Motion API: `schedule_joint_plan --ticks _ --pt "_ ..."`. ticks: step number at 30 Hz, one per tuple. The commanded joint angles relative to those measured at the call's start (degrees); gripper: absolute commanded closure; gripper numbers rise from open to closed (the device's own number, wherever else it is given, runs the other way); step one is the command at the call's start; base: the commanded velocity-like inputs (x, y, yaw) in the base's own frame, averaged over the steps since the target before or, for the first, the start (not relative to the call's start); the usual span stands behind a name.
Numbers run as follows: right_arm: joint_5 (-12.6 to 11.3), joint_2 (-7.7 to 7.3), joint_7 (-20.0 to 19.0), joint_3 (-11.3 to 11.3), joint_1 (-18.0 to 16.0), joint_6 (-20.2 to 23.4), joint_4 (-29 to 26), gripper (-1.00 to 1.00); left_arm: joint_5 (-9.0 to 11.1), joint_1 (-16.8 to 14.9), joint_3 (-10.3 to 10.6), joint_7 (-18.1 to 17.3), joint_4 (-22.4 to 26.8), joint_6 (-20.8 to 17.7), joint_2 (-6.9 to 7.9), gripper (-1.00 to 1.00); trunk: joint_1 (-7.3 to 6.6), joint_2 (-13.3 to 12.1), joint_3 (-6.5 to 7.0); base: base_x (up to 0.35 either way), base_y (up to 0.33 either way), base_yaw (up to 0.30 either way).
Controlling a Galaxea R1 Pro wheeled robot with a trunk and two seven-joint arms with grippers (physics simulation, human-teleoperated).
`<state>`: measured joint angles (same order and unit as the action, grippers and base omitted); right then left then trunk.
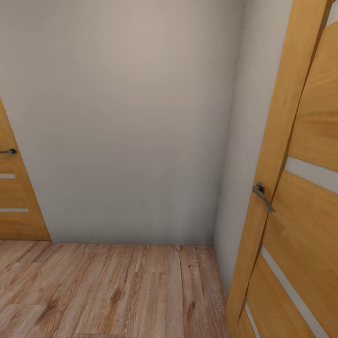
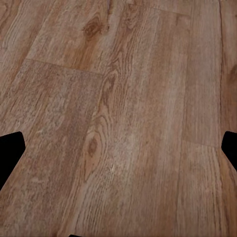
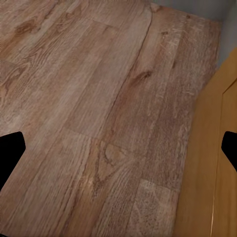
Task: Move the two storage containers from the living room to the garage. In the garage, place one container on the floor and stack the other container on top of it (either order is fine).
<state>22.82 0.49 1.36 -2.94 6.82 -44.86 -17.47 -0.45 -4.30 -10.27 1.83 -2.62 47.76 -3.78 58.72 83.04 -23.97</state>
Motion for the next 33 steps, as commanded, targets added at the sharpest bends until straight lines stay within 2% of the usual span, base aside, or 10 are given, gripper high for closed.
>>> schedule_joint_plan --ticks 1,11,33 --pt "0.56 0.04 0.16 -0.31 0.03 -0.05 -0.11 -1.00 -0.06 -0.10 -0.01 0.19 -0.22 0.31 0.00 -1.00 0.00 0.03 -0.05 0.000 0.000 0.024" --pt "0.56 0.04 0.17 -0.31 0.03 -0.05 -0.11 -1.00 -0.08 -0.10 -0.01 0.19 -0.21 0.31 0.00 -1.00 0.00 0.03 -0.05 0.000 0.000 0.125" --pt "0.56 0.04 0.16 -0.31 0.03 -0.05 -0.11 -1.00 -0.08 -0.10 -0.01 0.10 -0.21 0.31 0.09 -1.00 0.00 0.03 -0.05 0.000 0.000 0.004"
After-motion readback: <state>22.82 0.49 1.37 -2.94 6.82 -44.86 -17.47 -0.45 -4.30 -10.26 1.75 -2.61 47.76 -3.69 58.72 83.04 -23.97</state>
